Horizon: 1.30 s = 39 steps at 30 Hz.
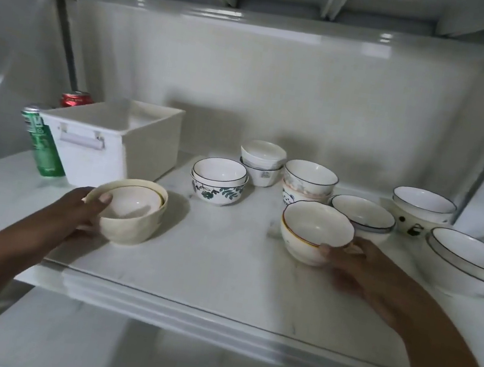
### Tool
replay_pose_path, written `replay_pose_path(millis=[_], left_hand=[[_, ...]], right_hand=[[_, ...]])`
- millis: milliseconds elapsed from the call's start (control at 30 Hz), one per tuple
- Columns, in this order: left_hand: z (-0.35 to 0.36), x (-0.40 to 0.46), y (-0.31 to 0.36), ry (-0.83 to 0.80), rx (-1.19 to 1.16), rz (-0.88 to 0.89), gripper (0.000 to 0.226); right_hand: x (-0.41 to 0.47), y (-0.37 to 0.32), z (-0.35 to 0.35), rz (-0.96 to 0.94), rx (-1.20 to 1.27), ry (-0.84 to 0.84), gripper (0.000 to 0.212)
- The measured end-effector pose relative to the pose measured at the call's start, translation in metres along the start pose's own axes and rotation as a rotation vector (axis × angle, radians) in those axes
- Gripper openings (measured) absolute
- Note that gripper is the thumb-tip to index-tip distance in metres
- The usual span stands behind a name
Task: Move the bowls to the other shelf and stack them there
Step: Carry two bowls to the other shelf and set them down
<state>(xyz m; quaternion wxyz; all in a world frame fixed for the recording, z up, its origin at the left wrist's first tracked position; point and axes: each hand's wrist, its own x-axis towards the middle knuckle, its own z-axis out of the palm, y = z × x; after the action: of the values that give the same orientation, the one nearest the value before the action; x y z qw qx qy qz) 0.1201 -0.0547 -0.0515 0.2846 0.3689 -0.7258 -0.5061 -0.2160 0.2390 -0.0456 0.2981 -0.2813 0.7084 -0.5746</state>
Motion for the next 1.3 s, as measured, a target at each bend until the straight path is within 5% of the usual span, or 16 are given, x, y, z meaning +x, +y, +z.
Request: replay_pose_path(millis=[100, 333, 433, 633, 900, 1133, 1300], left_hand=[[-0.003, 0.005, -0.011, -0.043, 0.070, 0.146, 0.094], [0.009, 0.017, -0.015, -0.106, -0.030, 0.379, 0.081], [0.010, 0.019, -0.015, -0.113, -0.034, 0.372, 0.080], [0.010, 0.026, -0.022, -0.135, -0.081, 0.265, 0.097], [0.031, 0.026, -0.015, -0.201, -0.149, 0.281, 0.093], [0.050, 0.021, -0.009, -0.148, -0.289, 0.189, 0.123], [0.054, 0.022, -0.008, -0.118, -0.238, 0.218, 0.121]], right_hand=[[0.010, 0.010, 0.000, -0.192, -0.082, -0.033, 0.098], [0.026, 0.017, 0.007, -0.337, 0.021, -0.042, 0.088], [0.033, 0.025, 0.012, -0.346, 0.102, -0.006, 0.101], [0.034, 0.024, 0.018, -0.444, 0.128, -0.200, 0.079], [0.045, 0.021, 0.034, -0.454, 0.181, -0.240, 0.069], [0.053, 0.023, 0.051, -0.468, 0.172, -0.174, 0.078], [0.055, 0.020, 0.053, -0.469, 0.168, -0.166, 0.090]])
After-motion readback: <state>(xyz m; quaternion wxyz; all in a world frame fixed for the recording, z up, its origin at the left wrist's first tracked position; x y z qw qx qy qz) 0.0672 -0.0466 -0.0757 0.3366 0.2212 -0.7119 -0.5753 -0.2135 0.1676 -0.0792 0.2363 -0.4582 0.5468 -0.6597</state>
